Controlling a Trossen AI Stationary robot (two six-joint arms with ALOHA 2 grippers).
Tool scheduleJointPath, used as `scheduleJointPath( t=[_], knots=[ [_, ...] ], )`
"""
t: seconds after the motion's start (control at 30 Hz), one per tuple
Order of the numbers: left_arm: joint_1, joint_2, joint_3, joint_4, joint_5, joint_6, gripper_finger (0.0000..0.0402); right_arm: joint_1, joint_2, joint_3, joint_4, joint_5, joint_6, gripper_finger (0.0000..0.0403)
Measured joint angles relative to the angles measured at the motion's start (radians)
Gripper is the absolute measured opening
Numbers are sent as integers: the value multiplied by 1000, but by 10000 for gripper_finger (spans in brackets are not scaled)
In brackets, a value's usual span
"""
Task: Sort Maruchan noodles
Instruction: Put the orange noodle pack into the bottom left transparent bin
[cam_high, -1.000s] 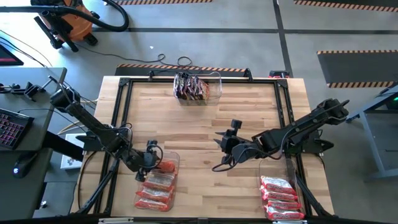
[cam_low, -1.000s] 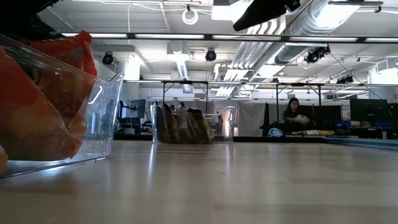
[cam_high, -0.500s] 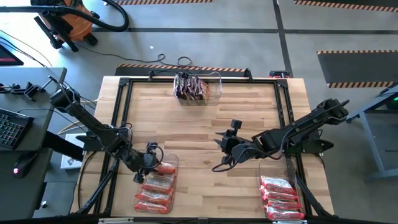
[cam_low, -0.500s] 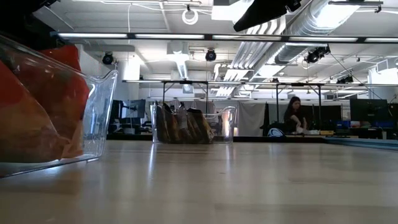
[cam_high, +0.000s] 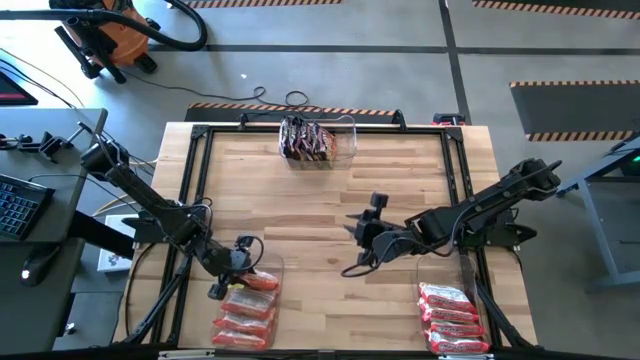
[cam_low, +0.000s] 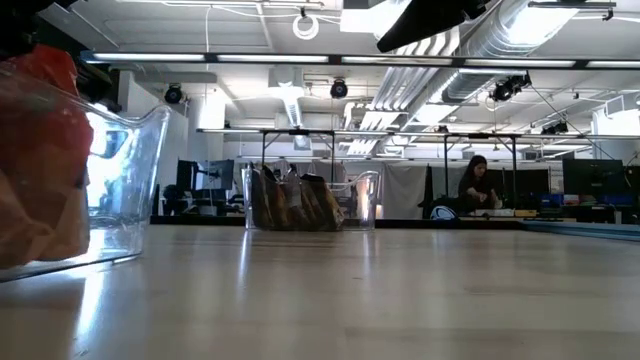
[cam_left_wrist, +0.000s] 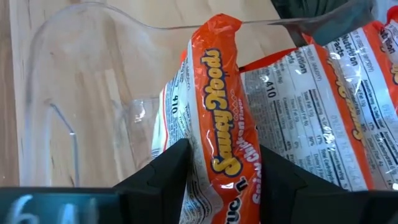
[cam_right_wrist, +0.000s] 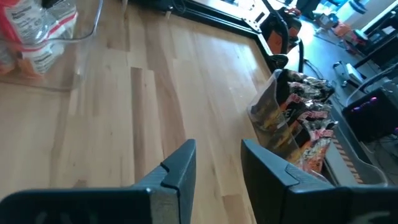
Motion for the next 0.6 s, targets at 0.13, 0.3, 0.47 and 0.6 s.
scheduleJointPath(
  t=[0.13,0.3,0.47,0.6],
  knots=[
    [0,-1,0,2,2,-1,143,0,0,0,-1,-23,0,107],
    [0,-1,0,1,0,-36,144,0,0,0,-2,-23,0,107],
    [0,-1,0,0,0,-78,162,0,0,0,-14,-24,0,107],
    [0,-2,1,0,0,-80,186,0,0,0,-16,-24,0,107]
  ],
)
